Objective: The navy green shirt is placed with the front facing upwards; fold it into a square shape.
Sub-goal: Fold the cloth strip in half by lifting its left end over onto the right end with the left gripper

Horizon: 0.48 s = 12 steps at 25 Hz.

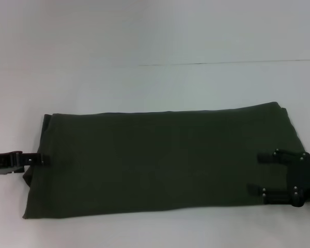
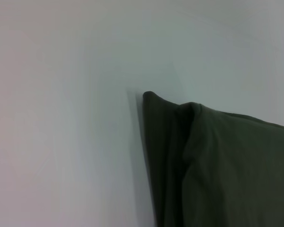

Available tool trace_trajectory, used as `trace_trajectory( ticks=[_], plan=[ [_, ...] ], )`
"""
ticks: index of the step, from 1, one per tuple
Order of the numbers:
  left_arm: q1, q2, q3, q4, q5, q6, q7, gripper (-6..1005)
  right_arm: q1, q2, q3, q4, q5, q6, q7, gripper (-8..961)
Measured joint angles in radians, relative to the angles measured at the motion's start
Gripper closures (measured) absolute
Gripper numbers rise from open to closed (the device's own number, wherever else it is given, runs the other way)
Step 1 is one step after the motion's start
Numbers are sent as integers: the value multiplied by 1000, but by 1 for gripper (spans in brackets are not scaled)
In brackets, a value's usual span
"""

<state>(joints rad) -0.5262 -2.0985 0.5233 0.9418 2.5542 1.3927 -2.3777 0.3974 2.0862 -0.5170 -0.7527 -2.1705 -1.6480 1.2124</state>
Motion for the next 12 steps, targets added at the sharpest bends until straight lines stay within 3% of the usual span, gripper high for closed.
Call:
trace_trajectory(
  ticks=[12],
  plan=[
    [4,-8,4,-10,2,-14,7,115,0,0,0,0,0,14,1,41]
  ],
)
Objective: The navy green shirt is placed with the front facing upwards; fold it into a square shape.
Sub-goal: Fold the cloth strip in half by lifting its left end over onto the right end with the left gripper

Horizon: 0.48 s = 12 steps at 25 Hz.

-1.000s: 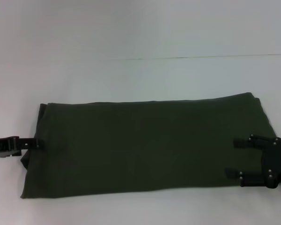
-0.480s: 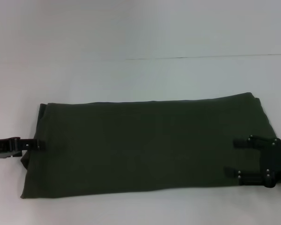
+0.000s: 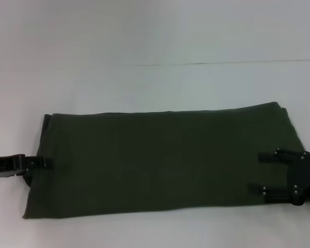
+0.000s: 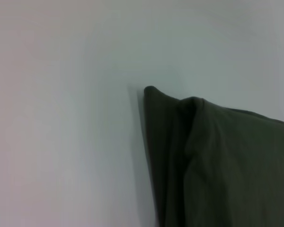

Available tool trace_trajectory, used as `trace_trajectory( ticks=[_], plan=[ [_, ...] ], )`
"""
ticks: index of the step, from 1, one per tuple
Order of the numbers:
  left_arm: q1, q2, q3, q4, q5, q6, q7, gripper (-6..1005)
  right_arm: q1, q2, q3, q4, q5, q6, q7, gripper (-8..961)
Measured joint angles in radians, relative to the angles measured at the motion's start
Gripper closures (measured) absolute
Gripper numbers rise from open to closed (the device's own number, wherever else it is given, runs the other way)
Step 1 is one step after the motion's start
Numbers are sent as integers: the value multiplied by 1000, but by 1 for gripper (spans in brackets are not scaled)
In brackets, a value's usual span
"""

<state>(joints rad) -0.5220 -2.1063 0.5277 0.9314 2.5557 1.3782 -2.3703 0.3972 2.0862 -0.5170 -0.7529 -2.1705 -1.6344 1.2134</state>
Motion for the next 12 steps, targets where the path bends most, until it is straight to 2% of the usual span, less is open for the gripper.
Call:
trace_trajectory(
  ticks=[12],
  plan=[
    [-17,-1,10,-20,-13,18,1,116,-1,0,1,0,0,2,0,41]
  ],
)
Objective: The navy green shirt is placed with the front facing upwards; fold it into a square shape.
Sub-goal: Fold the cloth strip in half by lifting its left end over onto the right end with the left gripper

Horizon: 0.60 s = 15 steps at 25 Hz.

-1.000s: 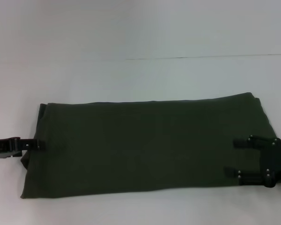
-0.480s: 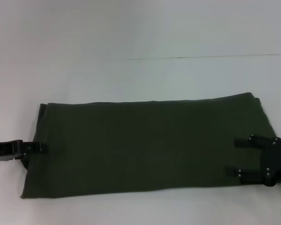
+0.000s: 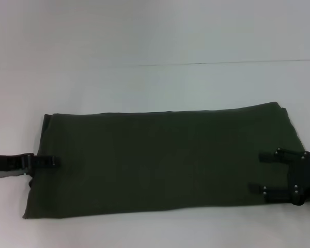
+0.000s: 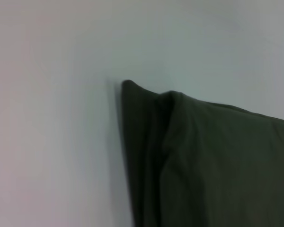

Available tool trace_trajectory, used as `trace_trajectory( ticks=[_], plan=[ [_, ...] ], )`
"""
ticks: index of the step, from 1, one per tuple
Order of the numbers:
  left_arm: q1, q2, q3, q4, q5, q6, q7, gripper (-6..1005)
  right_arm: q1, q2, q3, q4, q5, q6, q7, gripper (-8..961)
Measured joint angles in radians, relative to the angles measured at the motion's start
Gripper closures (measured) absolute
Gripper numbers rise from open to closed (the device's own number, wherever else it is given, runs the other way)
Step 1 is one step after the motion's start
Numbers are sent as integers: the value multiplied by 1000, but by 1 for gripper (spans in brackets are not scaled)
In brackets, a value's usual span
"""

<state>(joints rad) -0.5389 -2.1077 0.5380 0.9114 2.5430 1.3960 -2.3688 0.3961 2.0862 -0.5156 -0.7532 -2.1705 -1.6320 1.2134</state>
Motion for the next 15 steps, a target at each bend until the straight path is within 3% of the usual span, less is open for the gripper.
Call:
trace_trajectory(
  ticks=[15],
  plan=[
    [-25,2,0,-31,-6,21,0,116,0,0,-1,0,0,11,0,40]
  ],
)
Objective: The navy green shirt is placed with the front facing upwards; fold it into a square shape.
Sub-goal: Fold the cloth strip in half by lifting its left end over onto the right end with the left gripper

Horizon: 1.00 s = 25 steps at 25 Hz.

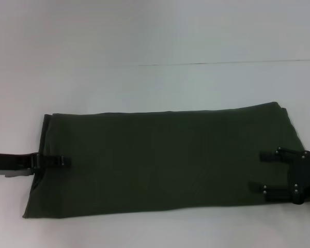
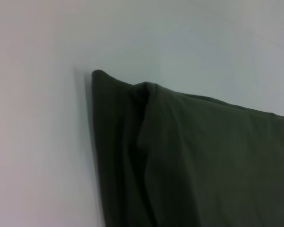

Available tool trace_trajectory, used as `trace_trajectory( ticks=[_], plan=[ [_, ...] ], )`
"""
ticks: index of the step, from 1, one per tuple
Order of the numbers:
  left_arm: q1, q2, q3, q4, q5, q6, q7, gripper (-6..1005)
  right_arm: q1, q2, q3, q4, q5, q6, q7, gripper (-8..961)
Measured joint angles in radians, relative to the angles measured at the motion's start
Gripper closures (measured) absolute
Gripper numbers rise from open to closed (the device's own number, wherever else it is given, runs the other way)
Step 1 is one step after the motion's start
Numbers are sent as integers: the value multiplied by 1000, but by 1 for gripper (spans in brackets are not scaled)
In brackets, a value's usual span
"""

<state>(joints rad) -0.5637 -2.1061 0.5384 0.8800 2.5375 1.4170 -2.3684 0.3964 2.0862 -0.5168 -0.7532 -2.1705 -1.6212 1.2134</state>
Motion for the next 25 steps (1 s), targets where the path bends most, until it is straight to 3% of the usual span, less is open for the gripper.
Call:
trace_trajectory(
  ticks=[25],
  plan=[
    [-39,0,0,-66,-5,9,2,136,2,0,0,16,0,25,0,39]
  ],
)
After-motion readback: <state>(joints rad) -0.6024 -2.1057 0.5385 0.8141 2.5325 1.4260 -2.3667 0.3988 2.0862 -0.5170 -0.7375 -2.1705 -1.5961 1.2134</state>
